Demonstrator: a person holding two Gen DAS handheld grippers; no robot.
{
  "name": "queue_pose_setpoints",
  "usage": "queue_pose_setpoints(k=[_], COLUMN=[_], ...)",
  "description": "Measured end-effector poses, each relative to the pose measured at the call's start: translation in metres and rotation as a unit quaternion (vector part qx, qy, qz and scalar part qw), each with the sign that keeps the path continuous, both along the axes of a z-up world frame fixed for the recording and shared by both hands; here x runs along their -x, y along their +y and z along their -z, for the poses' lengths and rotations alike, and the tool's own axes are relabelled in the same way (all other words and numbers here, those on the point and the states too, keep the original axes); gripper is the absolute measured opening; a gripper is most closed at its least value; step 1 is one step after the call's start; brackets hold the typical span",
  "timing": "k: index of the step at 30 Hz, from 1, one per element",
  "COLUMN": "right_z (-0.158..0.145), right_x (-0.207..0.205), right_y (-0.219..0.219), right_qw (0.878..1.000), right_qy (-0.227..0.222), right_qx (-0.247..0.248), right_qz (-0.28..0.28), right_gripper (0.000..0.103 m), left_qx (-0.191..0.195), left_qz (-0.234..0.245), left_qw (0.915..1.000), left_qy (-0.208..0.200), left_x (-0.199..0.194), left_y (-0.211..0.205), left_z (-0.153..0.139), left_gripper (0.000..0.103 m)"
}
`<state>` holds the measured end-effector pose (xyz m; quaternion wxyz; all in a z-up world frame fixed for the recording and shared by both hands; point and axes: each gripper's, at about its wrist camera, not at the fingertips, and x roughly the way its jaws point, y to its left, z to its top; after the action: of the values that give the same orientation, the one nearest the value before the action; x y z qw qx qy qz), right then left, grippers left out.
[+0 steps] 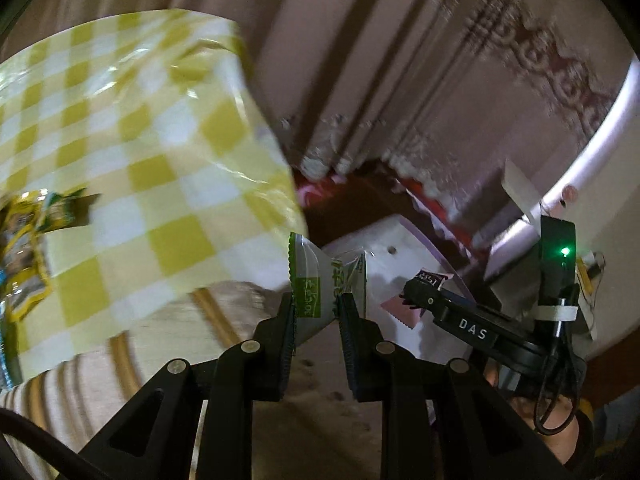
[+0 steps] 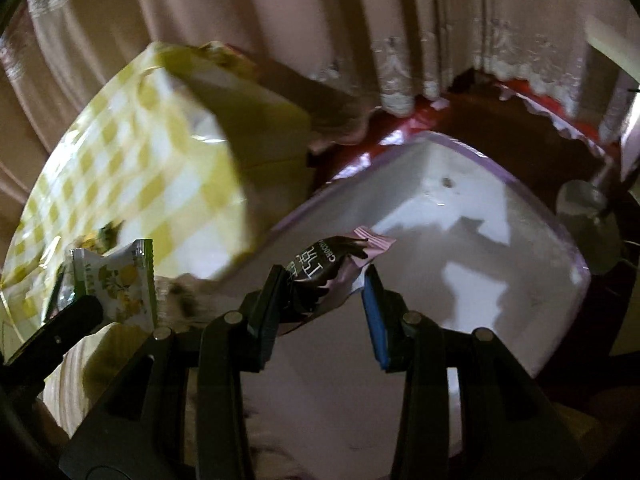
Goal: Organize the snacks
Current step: 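Carry both packets to the white box and open both grippers, then bring both empty grippers back over the snack pile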
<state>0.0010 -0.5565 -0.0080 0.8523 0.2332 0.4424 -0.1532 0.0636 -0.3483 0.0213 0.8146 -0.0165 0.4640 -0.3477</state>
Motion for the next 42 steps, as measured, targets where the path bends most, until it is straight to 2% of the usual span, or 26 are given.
queue_pose_setpoints(k=[9, 11, 13, 15, 17, 22, 25, 29, 32, 35, 38, 42], right_z=[0.020, 0.023, 0.024, 0.023, 0.021, 0.020, 0.013, 0.001, -0.008, -0.017, -0.026, -0.035], right_x=[0.016, 0.017, 0.018, 0.018, 0.018, 0.014, 0.009, -0.001, -0.006, -0.011, -0.014, -0.022], right_y=[-0.036, -0.039, -0.040, -0.040, -0.037, -0.028, -0.017, 0.002, 0.016, 0.032, 0.050, 0.071], right_qw=[0.999, 0.998, 0.998, 0.998, 0.998, 0.998, 0.998, 0.997, 0.995, 0.992, 0.989, 0.986], right_qy=[0.038, 0.046, 0.047, 0.048, 0.047, 0.050, 0.049, 0.044, 0.037, 0.025, 0.008, -0.013], right_qx=[0.001, 0.001, -0.003, -0.002, -0.002, 0.005, 0.026, 0.064, 0.090, 0.120, 0.144, 0.147], right_qz=[0.035, 0.035, 0.033, 0.033, 0.033, 0.027, 0.017, -0.003, -0.009, -0.020, -0.041, -0.073], right_gripper=[0.045, 0.046, 0.050, 0.061, 0.064, 0.072, 0.078, 0.085, 0.087, 0.088, 0.091, 0.092], left_qx=[-0.023, -0.030, -0.036, -0.035, -0.035, -0.064, -0.071, -0.085, -0.102, -0.089, -0.079, -0.070], left_qz=[0.045, 0.046, 0.040, 0.031, 0.024, -0.017, -0.048, -0.092, -0.133, -0.162, -0.203, -0.257], left_qw=[0.9984, 0.9980, 0.9979, 0.9984, 0.9987, 0.9978, 0.9963, 0.9920, 0.9857, 0.9825, 0.9753, 0.9625], left_qy=[0.024, 0.031, 0.035, 0.031, 0.027, 0.010, 0.000, -0.016, -0.018, -0.018, -0.035, -0.049], left_x=[0.006, 0.005, 0.004, 0.004, 0.004, 0.000, -0.004, -0.008, -0.013, -0.015, -0.015, -0.017], left_y=[-0.044, -0.046, -0.045, -0.043, -0.041, -0.025, -0.008, 0.019, 0.043, 0.073, 0.107, 0.154], left_z=[0.011, 0.014, 0.015, 0.013, 0.011, 0.005, 0.000, -0.004, -0.003, -0.004, -0.010, -0.018], left_gripper=[0.026, 0.031, 0.056, 0.068, 0.070, 0.077, 0.082, 0.083, 0.083, 0.083, 0.083, 0.083])
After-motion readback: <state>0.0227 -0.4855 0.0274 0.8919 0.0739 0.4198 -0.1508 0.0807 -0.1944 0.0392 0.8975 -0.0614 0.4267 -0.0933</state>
